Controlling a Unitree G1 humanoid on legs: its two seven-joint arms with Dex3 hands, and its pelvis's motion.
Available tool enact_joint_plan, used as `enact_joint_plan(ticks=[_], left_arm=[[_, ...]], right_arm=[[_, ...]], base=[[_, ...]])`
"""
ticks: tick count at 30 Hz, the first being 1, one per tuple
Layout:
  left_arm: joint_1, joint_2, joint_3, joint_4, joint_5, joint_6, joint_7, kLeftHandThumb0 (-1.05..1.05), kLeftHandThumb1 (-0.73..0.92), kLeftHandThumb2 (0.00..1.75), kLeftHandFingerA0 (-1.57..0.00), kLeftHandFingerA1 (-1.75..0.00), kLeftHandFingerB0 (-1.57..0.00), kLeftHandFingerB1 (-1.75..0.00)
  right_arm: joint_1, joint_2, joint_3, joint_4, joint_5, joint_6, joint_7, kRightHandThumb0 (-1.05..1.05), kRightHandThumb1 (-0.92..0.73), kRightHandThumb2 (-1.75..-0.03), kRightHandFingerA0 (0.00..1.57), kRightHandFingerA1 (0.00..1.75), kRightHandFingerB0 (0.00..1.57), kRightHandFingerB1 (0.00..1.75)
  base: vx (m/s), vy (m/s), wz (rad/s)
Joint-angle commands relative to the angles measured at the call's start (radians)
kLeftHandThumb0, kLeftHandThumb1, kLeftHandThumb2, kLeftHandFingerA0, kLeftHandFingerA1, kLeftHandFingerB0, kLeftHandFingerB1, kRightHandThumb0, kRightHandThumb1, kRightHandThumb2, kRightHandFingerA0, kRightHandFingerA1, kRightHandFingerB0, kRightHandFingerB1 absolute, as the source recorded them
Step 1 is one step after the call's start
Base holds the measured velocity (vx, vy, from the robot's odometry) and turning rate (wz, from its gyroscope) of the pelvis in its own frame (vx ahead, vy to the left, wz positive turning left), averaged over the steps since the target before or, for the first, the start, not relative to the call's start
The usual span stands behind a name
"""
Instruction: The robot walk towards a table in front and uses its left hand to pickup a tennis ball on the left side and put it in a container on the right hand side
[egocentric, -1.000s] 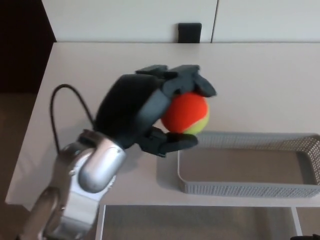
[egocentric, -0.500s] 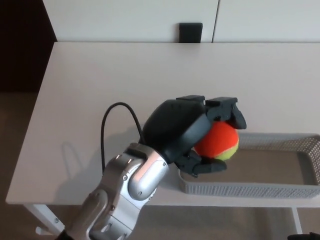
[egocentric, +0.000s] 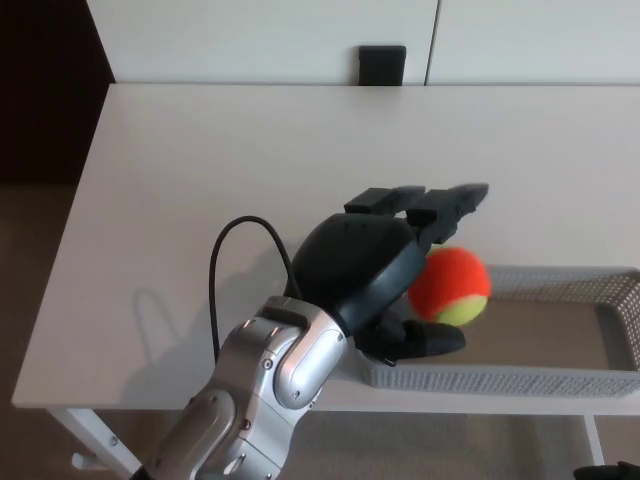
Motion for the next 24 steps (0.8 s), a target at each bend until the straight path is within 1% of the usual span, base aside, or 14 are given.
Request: enact_joint_plan(ticks=[1,3,4,10,13,14,15,16,17,18,20,22,23,24], left_arm=[[0.014,0.025,0.002,-0.040,0.036,0.079,-0.068,-1.03,0.66,0.63,0.00,0.00,0.00,0.00],[0.016,0.037,-0.002,-0.053,0.046,0.077,-0.072,-1.04,0.70,0.63,0.00,0.00,0.00,0.00],[0.019,0.047,-0.002,-0.069,0.056,0.069,-0.067,-1.00,0.55,1.01,0.00,0.00,0.00,-0.01],[0.077,0.086,0.009,-0.167,0.068,0.008,-0.007,-0.98,0.56,1.02,0.00,0.00,0.00,-0.03],[0.144,0.127,0.070,-0.325,0.009,-0.046,-0.002,-0.95,0.56,0.99,0.00,-0.01,0.00,-0.07],[0.163,0.138,0.103,-0.384,-0.030,-0.063,-0.012,-0.86,0.50,0.95,0.00,-0.07,0.00,-0.12],[0.184,0.151,0.142,-0.450,-0.076,-0.082,-0.024,-0.86,0.50,0.95,0.00,-0.07,0.00,-0.12],[0.217,0.162,0.165,-0.502,-0.105,-0.089,-0.036,-0.88,0.51,0.92,0.00,0.00,0.00,-0.10],[0.253,0.173,0.184,-0.550,-0.130,-0.093,-0.048,-0.88,0.51,0.92,0.00,0.00,0.00,-0.10],[0.346,0.193,0.261,-0.656,-0.234,-0.156,-0.033,-0.77,0.45,0.88,-0.02,-0.10,-0.02,-0.16],[0.528,0.231,0.401,-0.769,-0.425,-0.278,-0.029,-0.75,0.45,0.86,-0.01,-0.10,-0.01,-0.15],[0.645,0.253,0.499,-0.807,-0.527,-0.342,-0.052,-0.76,0.45,0.87,-0.01,-0.11,0.00,-0.16],[0.751,0.258,0.564,-0.828,-0.621,-0.387,-0.077,-0.75,0.44,0.86,-0.02,-0.10,-0.01,-0.19],[0.846,0.253,0.620,-0.828,-0.717,-0.440,-0.103,-0.66,0.39,0.82,-0.06,-0.19,0.00,-0.26]], right_arm=[[-0.005,-0.022,0.002,-0.006,-0.001,0.018,0.013,-0.23,-0.65,-0.59,0.58,0.65,0.41,0.46],[-0.006,-0.020,0.002,-0.005,0.001,0.021,0.015,-0.24,-0.65,-0.59,0.58,0.65,0.41,0.46],[-0.008,-0.019,0.002,-0.006,0.000,0.028,0.015,-0.23,-0.65,-0.58,0.59,0.66,0.41,0.46],[0.000,-0.023,0.007,-0.014,-0.006,0.042,0.014,-0.24,-0.65,-0.59,0.59,0.64,0.41,0.46],[-0.006,-0.026,0.010,-0.018,-0.007,0.046,0.021,-0.24,-0.66,-0.59,0.58,0.65,0.40,0.46],[-0.012,-0.026,0.010,-0.017,-0.006,0.049,0.023,-0.25,-0.66,-0.59,0.57,0.64,0.40,0.46],[-0.018,-0.025,0.010,-0.016,-0.004,0.053,0.026,-0.25,-0.66,-0.59,0.57,0.64,0.40,0.46],[-0.011,-0.021,0.011,-0.015,-0.002,0.050,0.027,-0.25,-0.66,-0.59,0.57,0.64,0.40,0.46],[0.000,-0.017,0.012,-0.015,-0.002,0.046,0.028,-0.25,-0.66,-0.59,0.57,0.64,0.40,0.46],[0.008,-0.017,0.012,-0.009,0.001,0.028,0.038,-0.23,-0.67,-0.59,0.56,0.65,0.41,0.48],[0.007,-0.020,0.018,-0.010,-0.004,0.041,0.039,-0.25,-0.65,-0.59,0.55,0.63,0.41,0.47],[-0.003,-0.022,0.021,-0.005,-0.007,0.042,0.037,-0.24,-0.66,-0.59,0.55,0.63,0.40,0.47],[-0.003,-0.023,0.027,0.001,-0.016,0.041,0.026,-0.24,-0.66,-0.59,0.56,0.62,0.41,0.47],[0.000,-0.022,0.029,0.004,-0.019,0.036,0.018,-0.24,-0.66,-0.59,0.56,0.62,0.40,0.46]], base=[[0.00,0.000,0.00],[0.00,0.000,0.00],[0.00,0.000,0.00],[0.00,0.000,0.00],[0.00,0.000,0.00],[0.00,0.000,0.00],[0.00,0.000,0.00],[0.00,0.000,0.00],[0.00,0.000,0.00],[0.00,0.000,0.00],[0.00,0.000,0.00],[0.00,0.000,0.00],[0.00,0.000,0.00],[0.00,0.000,0.00]])
